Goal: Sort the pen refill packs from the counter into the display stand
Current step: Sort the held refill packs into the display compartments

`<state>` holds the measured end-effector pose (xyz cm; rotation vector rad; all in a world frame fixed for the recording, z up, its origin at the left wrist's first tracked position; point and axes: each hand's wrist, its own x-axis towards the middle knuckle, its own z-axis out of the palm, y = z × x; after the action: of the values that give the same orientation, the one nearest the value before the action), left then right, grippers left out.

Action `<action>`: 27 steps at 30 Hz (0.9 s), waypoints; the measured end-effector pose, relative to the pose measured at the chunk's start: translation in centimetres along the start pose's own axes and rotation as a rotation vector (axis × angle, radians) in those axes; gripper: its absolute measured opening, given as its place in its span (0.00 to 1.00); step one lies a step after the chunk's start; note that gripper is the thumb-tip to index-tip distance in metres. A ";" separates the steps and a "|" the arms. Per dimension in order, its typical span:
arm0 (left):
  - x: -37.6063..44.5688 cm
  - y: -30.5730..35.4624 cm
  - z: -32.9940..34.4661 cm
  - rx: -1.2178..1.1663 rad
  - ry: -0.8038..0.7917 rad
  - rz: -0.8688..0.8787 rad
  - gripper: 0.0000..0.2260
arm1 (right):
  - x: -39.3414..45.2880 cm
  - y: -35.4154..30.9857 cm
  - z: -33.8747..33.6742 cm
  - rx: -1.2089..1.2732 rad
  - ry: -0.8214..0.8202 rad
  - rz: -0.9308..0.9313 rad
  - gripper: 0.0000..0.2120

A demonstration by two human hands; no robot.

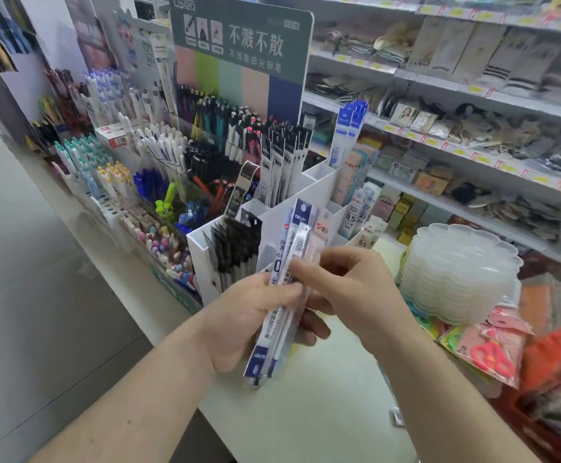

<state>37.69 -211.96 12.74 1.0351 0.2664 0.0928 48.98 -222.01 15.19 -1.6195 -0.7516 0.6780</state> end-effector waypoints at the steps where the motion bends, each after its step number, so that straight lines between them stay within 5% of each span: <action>1: 0.1 -0.1 0.1 -0.030 -0.042 -0.020 0.14 | -0.1 0.3 -0.3 0.040 0.010 0.012 0.18; 4: 0.6 -0.4 0.2 -0.078 -0.120 -0.065 0.16 | -0.8 0.7 -1.4 0.103 0.036 0.040 0.09; 7: 1.1 -0.8 0.6 -0.074 -0.110 -0.092 0.13 | -1.7 0.7 -2.2 0.174 0.050 0.079 0.13; 14: 2.5 -1.2 1.6 -0.130 0.117 -0.124 0.14 | -1.7 1.4 -3.8 0.357 0.334 0.127 0.09; 19: 3.1 -2.0 1.7 0.106 0.136 -0.138 0.12 | -2.0 1.7 -3.6 0.287 0.178 0.189 0.01; 24: 3.2 -2.3 2.1 0.262 0.054 -0.146 0.16 | -2.5 1.8 -3.3 0.221 0.094 0.145 0.06; 27: 3.3 -2.3 1.6 0.236 0.096 -0.170 0.18 | -2.2 2.8 -4.3 0.375 0.208 0.075 0.15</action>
<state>41.18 -213.74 10.98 1.2393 0.4600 -0.0439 51.24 -226.67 13.22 -1.3507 -0.3866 0.6485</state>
